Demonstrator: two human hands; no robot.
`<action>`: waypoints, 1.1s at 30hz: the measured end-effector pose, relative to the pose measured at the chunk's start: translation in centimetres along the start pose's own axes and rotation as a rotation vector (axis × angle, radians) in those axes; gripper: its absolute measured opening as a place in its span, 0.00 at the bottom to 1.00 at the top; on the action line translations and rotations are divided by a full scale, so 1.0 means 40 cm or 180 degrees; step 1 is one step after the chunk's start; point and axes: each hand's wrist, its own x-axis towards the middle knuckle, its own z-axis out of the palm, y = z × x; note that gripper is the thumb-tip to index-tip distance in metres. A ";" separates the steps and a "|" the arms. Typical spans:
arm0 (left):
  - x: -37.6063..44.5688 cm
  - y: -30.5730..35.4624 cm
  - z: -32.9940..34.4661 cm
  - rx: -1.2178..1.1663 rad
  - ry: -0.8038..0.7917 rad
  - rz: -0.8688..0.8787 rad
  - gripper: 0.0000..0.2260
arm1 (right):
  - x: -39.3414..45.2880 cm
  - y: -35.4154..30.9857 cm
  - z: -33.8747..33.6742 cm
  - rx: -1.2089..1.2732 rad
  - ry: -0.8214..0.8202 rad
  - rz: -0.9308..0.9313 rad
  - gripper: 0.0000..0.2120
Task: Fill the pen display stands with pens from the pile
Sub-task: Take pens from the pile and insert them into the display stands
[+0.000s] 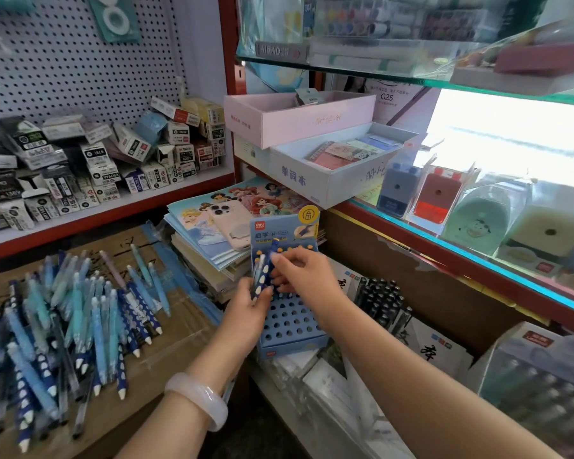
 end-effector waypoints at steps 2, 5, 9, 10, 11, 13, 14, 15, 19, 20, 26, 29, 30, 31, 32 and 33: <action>-0.004 0.000 0.003 0.0214 -0.0053 0.0088 0.06 | -0.003 -0.005 -0.001 0.0310 -0.0112 0.0313 0.07; -0.012 -0.003 0.007 0.0388 -0.0177 0.0109 0.07 | -0.007 -0.006 -0.005 0.0299 -0.0124 0.0417 0.08; -0.015 -0.007 0.000 0.0308 -0.0174 -0.0086 0.07 | -0.010 -0.033 -0.046 0.0581 0.0219 0.0201 0.05; -0.017 -0.009 -0.004 0.0373 -0.0172 -0.0148 0.07 | -0.006 -0.043 -0.068 0.0571 0.0446 0.0117 0.03; -0.021 -0.010 -0.009 0.0430 -0.0165 -0.0228 0.07 | -0.001 -0.052 -0.092 0.0449 0.0684 0.0004 0.03; -0.026 -0.011 -0.018 0.0443 -0.0118 -0.0385 0.07 | 0.013 -0.051 -0.132 -0.0074 0.1069 -0.0261 0.03; -0.027 -0.010 -0.020 0.0406 -0.0088 -0.0458 0.08 | 0.016 -0.045 -0.144 -0.0415 0.1143 -0.0366 0.03; -0.026 -0.008 -0.021 0.0330 -0.0046 -0.0524 0.10 | 0.016 -0.038 -0.148 -0.0765 0.1119 -0.0426 0.02; -0.018 -0.002 -0.012 -0.0017 0.0076 -0.0649 0.13 | 0.015 0.004 -0.137 -0.1634 0.0884 -0.0467 0.05; -0.021 -0.001 -0.011 0.0015 0.0064 -0.0619 0.12 | 0.016 0.011 -0.131 -0.1726 0.0884 -0.0476 0.06; -0.026 -0.006 -0.033 0.0263 0.0121 -0.0239 0.13 | 0.033 0.036 -0.100 -0.2041 0.0930 -0.0575 0.08; -0.020 -0.007 -0.036 0.0144 0.0253 -0.0176 0.10 | 0.043 0.055 -0.090 -0.2168 0.0898 -0.0600 0.08; -0.019 -0.007 -0.036 0.0092 0.0282 -0.0169 0.09 | 0.047 0.058 -0.086 -0.2204 0.0877 -0.0565 0.08; -0.017 -0.008 -0.036 0.0046 0.0310 -0.0166 0.08 | 0.051 0.061 -0.083 -0.2242 0.0862 -0.0526 0.08; -0.016 -0.009 -0.036 0.0020 0.0327 -0.0156 0.07 | 0.055 0.061 -0.078 -0.2289 0.0847 -0.0509 0.08; -0.015 -0.008 -0.035 0.0002 0.0343 -0.0141 0.06 | 0.059 0.060 -0.074 -0.2362 0.0825 -0.0508 0.09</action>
